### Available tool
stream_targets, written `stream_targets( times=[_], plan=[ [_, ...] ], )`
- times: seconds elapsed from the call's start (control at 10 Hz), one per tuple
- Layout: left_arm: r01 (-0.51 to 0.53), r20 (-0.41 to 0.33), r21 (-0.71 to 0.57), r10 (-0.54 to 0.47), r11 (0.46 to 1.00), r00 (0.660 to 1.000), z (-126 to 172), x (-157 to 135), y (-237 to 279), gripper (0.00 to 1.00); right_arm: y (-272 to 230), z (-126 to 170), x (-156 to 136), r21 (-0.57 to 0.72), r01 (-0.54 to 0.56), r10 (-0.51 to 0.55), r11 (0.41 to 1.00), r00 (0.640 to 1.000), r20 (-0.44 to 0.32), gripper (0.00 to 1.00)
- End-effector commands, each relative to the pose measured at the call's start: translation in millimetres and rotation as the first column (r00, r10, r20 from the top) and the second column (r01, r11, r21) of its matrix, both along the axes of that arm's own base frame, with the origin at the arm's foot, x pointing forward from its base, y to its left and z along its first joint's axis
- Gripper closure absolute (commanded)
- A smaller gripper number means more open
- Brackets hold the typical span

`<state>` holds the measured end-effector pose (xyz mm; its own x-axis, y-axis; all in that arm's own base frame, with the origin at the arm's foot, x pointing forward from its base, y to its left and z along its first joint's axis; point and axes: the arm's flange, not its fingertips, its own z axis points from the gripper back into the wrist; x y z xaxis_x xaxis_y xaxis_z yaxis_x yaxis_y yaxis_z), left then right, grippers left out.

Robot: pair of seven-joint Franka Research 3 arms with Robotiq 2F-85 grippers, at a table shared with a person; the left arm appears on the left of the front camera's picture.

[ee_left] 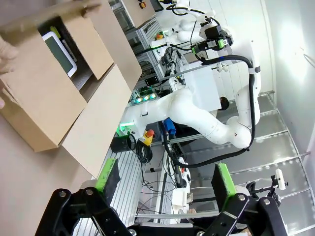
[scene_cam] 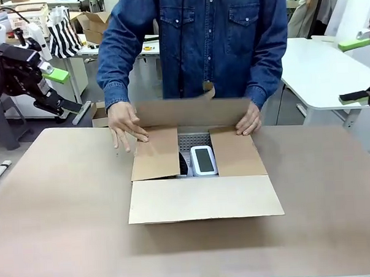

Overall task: Pack the gift set into the box.
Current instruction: Press and hold the closed box until the human finishes sealing it.

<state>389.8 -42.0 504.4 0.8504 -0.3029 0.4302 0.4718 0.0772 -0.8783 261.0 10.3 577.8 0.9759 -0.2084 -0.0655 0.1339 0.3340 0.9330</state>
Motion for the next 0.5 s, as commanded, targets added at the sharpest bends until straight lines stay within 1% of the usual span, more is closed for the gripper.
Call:
stream_targets(
  times=[0.0,0.4],
  plan=[
    [-0.003,-0.006,0.009,0.003,1.000,1.000,1.7,-1.5,-0.1,0.00,2.5,1.0,3.2,0.019,-0.011,0.011,1.000,0.999,0.032,0.00],
    [-0.003,-0.006,0.009,0.003,1.000,1.000,1.7,-1.5,-0.1,0.00,2.5,1.0,3.2,0.019,-0.011,0.011,1.000,0.999,0.032,0.00]
  ],
)
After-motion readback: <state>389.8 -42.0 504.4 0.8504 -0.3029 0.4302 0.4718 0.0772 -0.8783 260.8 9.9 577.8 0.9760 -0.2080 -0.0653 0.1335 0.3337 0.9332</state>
